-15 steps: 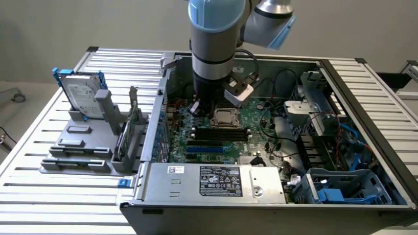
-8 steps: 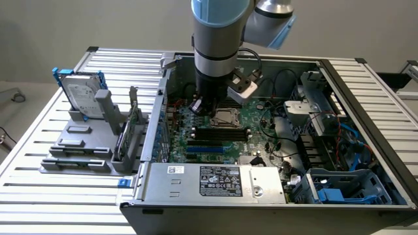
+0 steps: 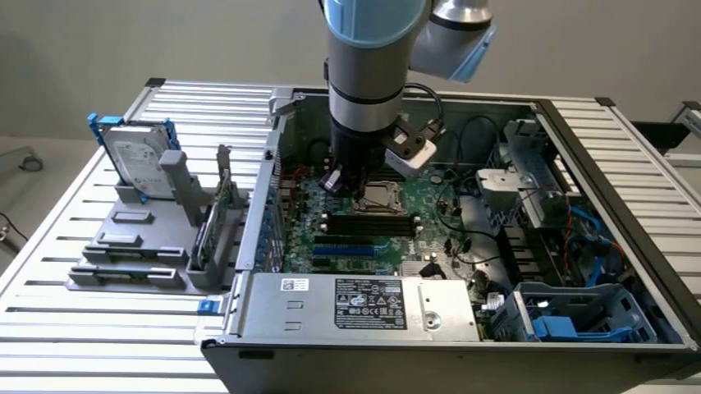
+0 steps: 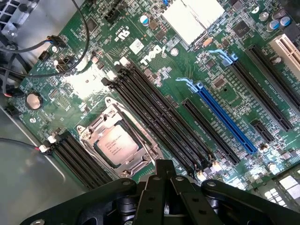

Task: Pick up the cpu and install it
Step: 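Install the first cpu locking lever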

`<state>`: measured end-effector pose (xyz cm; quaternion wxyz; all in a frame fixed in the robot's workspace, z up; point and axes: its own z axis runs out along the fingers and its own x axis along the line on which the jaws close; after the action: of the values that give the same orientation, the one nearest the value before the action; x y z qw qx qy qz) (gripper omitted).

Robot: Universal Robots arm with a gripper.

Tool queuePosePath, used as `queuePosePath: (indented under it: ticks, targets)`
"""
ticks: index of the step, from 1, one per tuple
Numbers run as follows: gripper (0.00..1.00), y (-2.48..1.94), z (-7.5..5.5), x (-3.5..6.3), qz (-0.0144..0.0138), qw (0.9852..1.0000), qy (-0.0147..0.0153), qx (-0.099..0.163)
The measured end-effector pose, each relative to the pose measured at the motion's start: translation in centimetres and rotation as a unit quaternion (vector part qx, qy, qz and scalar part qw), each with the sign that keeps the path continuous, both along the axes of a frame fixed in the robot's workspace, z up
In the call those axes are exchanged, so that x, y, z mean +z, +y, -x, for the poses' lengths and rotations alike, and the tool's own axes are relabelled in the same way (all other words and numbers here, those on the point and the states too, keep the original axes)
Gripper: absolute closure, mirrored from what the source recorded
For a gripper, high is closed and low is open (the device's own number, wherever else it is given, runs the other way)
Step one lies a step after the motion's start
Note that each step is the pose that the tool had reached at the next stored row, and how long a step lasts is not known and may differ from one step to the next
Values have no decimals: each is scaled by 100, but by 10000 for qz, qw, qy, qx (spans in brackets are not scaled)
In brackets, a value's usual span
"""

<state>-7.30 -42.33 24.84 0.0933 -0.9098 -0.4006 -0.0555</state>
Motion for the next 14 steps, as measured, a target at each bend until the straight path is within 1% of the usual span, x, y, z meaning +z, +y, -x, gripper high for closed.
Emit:
queuePosePath:
  ticks: [5,9,12,14]
  targets:
    - [89,5,0,-82,1,10000,-13,5]
    - [89,12,10,-156,1,10000,-14,5]
    - [89,25,23,-210,0,10000,-14,5]
    - [89,46,29,-233,3,10000,-14,5]
